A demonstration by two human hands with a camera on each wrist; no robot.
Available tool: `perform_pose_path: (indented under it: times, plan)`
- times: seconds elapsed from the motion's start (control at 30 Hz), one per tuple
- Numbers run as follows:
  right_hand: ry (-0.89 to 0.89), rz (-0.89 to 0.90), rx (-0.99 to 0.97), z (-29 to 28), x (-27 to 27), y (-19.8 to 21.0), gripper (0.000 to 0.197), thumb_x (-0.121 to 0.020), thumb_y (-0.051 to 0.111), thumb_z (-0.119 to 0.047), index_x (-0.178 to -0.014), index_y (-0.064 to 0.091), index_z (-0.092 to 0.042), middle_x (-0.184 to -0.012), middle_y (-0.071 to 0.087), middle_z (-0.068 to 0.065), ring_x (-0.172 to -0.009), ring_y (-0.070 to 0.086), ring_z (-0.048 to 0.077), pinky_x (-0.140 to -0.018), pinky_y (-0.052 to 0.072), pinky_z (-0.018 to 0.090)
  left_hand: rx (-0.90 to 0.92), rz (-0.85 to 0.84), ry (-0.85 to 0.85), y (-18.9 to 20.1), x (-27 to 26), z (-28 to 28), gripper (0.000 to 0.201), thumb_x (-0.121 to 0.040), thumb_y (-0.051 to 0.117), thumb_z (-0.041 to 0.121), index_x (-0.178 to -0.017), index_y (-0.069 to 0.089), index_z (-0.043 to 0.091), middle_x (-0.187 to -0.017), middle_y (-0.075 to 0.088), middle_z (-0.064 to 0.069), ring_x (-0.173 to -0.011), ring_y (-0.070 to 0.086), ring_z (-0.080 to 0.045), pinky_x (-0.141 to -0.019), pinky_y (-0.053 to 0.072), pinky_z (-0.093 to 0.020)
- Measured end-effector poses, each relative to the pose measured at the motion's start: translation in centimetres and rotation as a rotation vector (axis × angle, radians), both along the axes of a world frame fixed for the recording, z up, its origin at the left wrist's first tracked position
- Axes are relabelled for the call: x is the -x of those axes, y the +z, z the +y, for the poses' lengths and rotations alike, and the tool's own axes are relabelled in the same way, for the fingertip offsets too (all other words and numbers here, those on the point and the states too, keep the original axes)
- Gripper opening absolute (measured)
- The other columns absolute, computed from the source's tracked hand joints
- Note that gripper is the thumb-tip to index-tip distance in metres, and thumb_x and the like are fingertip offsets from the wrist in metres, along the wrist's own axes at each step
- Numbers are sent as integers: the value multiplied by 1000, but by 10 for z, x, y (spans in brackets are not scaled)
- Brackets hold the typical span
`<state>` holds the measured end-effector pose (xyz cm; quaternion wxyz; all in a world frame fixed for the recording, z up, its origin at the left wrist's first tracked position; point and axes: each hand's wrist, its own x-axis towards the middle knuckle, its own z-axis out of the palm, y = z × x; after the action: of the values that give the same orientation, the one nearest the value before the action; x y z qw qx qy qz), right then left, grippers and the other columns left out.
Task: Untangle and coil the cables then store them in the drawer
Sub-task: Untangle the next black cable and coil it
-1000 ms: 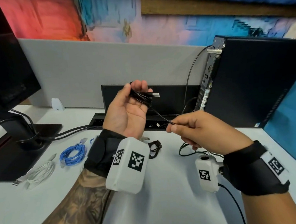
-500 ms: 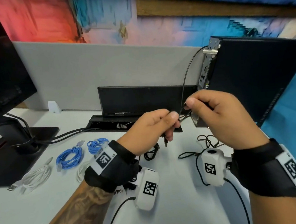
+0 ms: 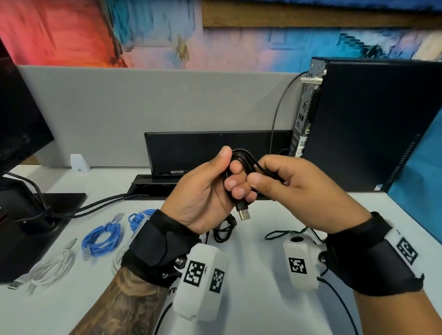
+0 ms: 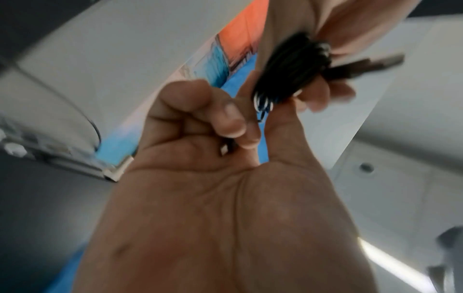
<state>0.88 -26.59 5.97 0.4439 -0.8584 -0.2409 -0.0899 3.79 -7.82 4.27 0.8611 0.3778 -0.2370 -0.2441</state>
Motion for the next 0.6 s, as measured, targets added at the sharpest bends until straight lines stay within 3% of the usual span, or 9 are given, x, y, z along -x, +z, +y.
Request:
perform_pose_path:
  times: [0.07,0.13,0.2,0.27,0.37,0.53,0.6]
  plan:
    - [-23,-50,68,0,2,1,25,-101,59,-33,-84,62,-15,-82,66,10,-78,65,28,-75,56,51,-31,-3,7,-1,-3,0,41,-100,40,36,-76,62,11,-59,50,0,-56,56,-15,-70,55,-31]
    - [-48,-93,134,3,3,0,30,-102,57,-31,-75,55,-20,-72,59,2,-67,57,20,-68,52,50,-85,-20,28,-1,-4,3,42,-100,40,36,-77,64,11,-61,53,-2,-59,59,-19,-72,55,-32]
    - [-72,-116,147,5,3,0,34,-100,58,-32,-71,51,-16,-66,52,5,-61,48,21,-60,47,47,-129,-39,37,0,-4,5,42,-100,40,36,-76,64,11,-60,53,-2,-60,61,-20,-71,55,-32]
    - [-89,-139,117,5,3,-2,33,-97,59,-30,-72,52,-10,-62,48,6,-56,41,18,-54,40,38,-157,-78,31,3,0,5,41,-101,41,35,-76,64,11,-61,53,-3,-61,62,-21,-70,54,-32]
    - [-106,-162,97,2,6,-7,30,-97,62,-21,-71,53,-9,-55,41,-8,-52,37,8,-50,31,20,-206,-131,38,5,4,4,38,-98,43,34,-74,63,12,-61,52,-4,-61,61,-22,-71,54,-32]
    - [-109,-160,109,-6,17,-18,38,-89,54,-38,-73,53,-4,-56,45,-2,-53,37,10,-54,39,36,-238,-151,11,-2,15,-7,38,-101,40,31,-76,57,9,-61,48,-4,-60,57,-21,-70,53,-31]
    - [-99,-168,54,-8,23,-20,39,-88,57,-38,-69,47,-5,-56,37,-5,-54,36,10,-53,37,30,-164,-54,-53,-4,19,-11,38,-101,40,32,-73,53,10,-58,44,-2,-55,50,-17,-69,52,-31]
